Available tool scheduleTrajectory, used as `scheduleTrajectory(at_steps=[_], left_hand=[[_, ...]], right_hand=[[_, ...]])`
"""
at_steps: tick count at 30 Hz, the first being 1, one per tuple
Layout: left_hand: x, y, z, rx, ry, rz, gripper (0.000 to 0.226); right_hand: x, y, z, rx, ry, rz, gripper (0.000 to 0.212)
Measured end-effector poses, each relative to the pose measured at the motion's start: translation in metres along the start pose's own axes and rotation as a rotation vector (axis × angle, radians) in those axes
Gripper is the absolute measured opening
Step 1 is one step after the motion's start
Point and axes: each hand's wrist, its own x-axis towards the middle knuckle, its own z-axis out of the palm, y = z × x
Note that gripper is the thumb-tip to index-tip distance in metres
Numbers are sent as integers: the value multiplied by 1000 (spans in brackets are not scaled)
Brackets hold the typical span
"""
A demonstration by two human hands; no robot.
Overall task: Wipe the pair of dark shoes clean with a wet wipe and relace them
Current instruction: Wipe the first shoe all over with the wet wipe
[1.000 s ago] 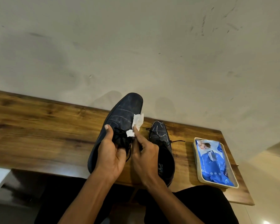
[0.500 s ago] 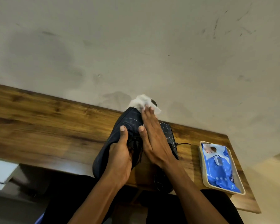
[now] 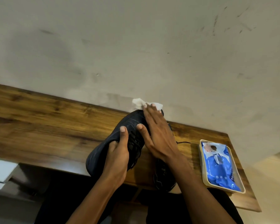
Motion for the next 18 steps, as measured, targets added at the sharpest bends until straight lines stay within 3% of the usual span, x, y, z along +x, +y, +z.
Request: scheduleTrajectory(at_steps=[2, 5, 8, 9, 13, 18], left_hand=[[0, 1, 0, 8, 12, 0, 88], [5, 3, 0, -27, 2, -24, 100], [5, 10, 2, -135, -39, -33, 56], [5, 12, 3, -163, -70, -39, 51], [8, 15, -2, -298, -104, -84, 55], [16, 16, -12, -477, -79, -141, 65]], right_hand=[[1, 5, 2, -25, 13, 68, 81], [-2, -1, 8, 54, 55, 155, 83], [-8, -17, 11, 330, 40, 269, 83], [-11, -24, 12, 425, 42, 291, 82], [-31, -53, 28, 665, 62, 293, 79], [-48, -69, 40, 668, -5, 244, 81]])
